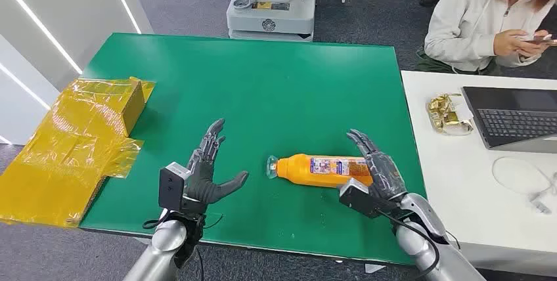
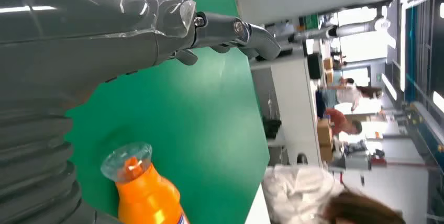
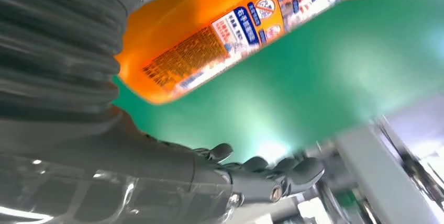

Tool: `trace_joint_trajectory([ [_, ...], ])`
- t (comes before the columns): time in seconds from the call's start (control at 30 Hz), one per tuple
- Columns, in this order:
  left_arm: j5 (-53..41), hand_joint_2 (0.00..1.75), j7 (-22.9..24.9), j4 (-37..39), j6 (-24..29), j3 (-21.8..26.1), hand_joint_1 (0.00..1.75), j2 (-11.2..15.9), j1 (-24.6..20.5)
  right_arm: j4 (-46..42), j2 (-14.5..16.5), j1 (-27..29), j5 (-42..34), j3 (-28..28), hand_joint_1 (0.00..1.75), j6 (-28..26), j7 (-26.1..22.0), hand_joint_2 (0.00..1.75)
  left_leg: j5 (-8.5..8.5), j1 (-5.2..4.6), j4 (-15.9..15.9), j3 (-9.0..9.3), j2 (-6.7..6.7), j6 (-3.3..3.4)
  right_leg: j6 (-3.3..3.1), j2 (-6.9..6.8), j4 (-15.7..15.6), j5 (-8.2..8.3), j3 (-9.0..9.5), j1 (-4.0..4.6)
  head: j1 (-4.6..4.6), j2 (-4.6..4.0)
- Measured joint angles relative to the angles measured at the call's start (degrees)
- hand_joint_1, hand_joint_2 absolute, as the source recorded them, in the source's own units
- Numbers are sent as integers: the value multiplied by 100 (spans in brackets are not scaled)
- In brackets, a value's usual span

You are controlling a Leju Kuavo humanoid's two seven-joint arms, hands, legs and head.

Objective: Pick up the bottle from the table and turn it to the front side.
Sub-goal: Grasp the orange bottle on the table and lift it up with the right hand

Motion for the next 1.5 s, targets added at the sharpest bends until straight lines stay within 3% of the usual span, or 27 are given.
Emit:
trace_joint_trajectory([
  [0.17, 290, 175, 161, 40, -342, -28, 0, 48, -7, 253, -3, -397, -27, 377, 0, 1091, 570, 175, 0, 0, 1, 2, 1, 0, -1, 1, 0, 1, 0, 0, -1, 0],
  [0.33, 347, 175, 254, 50, -457, -39, 0, 83, -4, 549, -98, -997, 75, 914, 0, 1714, 799, 175, 0, 0, 1, 6, 2, 0, -1, 3, 0, 1, 3, 0, -1, 0],
  [0.53, 332, 175, 278, 50, -455, -39, 0, 117, 68, 775, -167, -1414, 29, 1315, 0, 1815, 876, 175, 0, 0, 1, 5, 0, 0, -1, 2, 0, 1, 3, 0, 0, 0],
  [1.07, 560, 175, 433, 145, -677, -24, 0, 137, 59, 1099, -223, -1892, 68, 2102, 1, 2051, 1028, 175, 1, 0, 1, 5, -1, 0, -2, -1, 0, 2, 3, 0, 0, 0],
  [1.23, 566, 175, 433, 172, -682, 0, 0, 138, 65, 1152, -235, -1931, 71, 2232, 41, 2078, 1016, 175, 0, 0, 1, 4, -1, 0, -2, 0, 0, 1, 3, 0, -1, 0],
  [1.37, 567, 175, 433, 178, -685, 36, 0, 138, 65, 1204, -233, -2034, 131, 2399, 141, 2104, 1007, 175, 0, 0, 1, 4, -1, 0, -2, 0, 0, 1, 3, 0, 0, 0],
  [1.5, 567, 175, 433, 185, -689, 93, 0, 128, 65, 1215, -229, -2198, 187, 2613, 168, 2227, 1105, 175, 1, 1, 1, 5, -1, 0, -2, 0, 1, 2, 4, 1, 0, 0],
])
